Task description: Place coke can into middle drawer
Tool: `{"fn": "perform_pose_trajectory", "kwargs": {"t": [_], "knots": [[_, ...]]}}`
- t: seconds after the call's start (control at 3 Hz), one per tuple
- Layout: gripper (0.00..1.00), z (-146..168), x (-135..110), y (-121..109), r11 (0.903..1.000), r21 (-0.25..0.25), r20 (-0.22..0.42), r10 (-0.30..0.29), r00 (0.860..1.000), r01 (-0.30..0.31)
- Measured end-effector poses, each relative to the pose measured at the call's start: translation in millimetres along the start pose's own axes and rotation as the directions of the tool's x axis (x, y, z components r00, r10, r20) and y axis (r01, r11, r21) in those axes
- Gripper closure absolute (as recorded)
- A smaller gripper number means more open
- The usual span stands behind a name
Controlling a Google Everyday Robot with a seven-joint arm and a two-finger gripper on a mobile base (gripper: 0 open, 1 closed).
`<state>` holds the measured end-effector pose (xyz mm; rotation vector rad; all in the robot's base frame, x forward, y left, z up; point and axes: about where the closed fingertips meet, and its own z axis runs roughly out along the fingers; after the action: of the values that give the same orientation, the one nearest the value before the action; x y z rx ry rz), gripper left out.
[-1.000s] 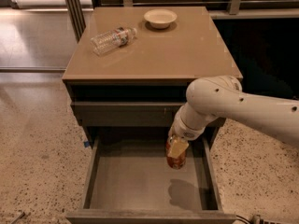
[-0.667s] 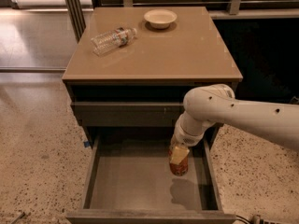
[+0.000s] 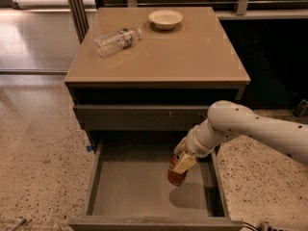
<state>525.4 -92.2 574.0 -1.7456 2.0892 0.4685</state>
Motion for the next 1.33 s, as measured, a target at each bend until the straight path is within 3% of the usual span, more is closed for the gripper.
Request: {"fn": "perform_pose_trajectory", "kwargs": {"t": [0.33, 0.67, 1.0, 1.33], "knots": [[1.00, 33.2, 7.4, -3.8, 0.9970, -0.073, 0.165, 0.038, 0.986, -0.026], [1.00, 48.7, 11.9, -3.2, 0.9944, -0.101, 0.202, 0.052, 0.978, -0.032], [1.00, 55.6, 9.9, 2.5, 0.9967, -0.076, 0.148, 0.039, 0.988, -0.028], [1.00, 88.7, 12.8, 19.4, 0.9992, 0.021, 0.034, 0.034, 0.999, -0.035]]}}
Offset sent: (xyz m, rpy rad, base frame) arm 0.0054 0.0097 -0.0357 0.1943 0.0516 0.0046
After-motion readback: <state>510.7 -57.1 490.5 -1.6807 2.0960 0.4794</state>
